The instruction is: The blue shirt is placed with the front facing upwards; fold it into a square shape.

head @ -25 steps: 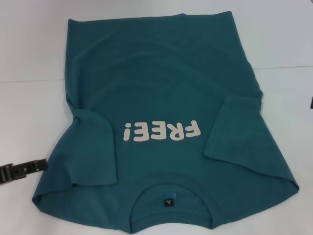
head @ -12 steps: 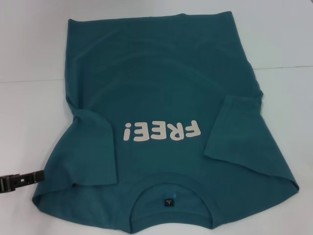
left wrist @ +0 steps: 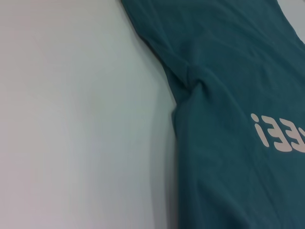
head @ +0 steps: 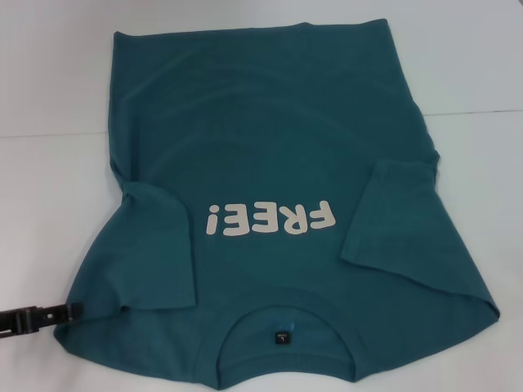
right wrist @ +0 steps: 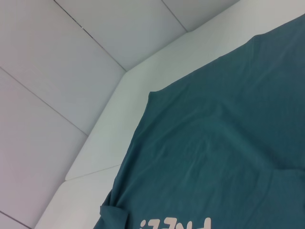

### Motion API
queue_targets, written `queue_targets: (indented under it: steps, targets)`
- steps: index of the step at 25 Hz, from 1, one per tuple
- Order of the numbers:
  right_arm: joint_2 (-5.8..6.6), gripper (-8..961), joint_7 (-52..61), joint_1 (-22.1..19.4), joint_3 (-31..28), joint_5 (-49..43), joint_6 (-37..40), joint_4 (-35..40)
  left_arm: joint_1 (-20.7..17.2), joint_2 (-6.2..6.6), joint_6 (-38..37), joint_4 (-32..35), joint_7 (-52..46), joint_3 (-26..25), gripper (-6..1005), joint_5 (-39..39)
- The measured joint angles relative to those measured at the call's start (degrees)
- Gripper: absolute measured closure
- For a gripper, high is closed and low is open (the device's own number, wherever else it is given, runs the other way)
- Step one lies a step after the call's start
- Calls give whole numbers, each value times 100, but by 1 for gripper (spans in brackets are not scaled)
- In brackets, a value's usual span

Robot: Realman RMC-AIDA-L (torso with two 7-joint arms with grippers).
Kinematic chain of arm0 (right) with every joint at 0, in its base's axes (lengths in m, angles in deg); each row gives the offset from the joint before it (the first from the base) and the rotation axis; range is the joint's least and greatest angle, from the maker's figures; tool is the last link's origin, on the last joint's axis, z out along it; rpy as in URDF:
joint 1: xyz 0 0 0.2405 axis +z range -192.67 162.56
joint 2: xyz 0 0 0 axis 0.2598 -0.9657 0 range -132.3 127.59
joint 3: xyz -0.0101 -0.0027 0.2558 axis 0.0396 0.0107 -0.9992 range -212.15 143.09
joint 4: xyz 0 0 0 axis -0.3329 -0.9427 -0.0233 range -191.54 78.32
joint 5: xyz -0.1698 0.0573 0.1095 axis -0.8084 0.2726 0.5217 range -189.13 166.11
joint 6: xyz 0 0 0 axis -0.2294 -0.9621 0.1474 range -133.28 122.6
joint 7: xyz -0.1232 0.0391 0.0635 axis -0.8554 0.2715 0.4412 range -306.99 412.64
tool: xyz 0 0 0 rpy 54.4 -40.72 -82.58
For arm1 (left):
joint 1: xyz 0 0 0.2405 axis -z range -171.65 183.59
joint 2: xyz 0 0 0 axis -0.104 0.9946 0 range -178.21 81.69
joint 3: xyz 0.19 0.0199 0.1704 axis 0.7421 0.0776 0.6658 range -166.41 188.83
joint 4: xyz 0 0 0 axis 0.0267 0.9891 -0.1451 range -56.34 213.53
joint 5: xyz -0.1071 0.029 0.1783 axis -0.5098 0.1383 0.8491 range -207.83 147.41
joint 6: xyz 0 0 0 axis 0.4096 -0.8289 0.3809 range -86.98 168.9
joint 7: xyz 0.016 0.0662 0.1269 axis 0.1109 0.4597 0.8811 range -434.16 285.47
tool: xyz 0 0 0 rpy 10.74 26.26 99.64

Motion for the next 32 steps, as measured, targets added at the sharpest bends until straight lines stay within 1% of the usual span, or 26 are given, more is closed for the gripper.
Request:
queue_targets:
  steps: [8, 17, 25, 28, 29, 32]
  targets:
    - [22, 108, 14, 23, 31, -10, -20, -2, 115, 5, 127, 246, 144, 12, 151, 114]
    - [42, 110, 21, 68, 28, -94, -19, -133, 196, 1, -123, 314, 186, 39, 154, 138]
    - [43, 112, 35, 73, 30, -96, -15, -151, 217, -2, -148, 326, 353, 82, 169, 139]
    - [43, 112, 46, 76, 21, -96, 4, -156, 302, 18, -86, 444, 452, 88, 176, 172]
    - [43, 112, 52, 76, 15, -96, 10, -158, 373, 23, 17, 540, 469, 86, 178, 291]
    - [41, 111, 83, 75, 10, -95, 20, -165, 437, 24, 99, 581, 472, 84, 339, 424]
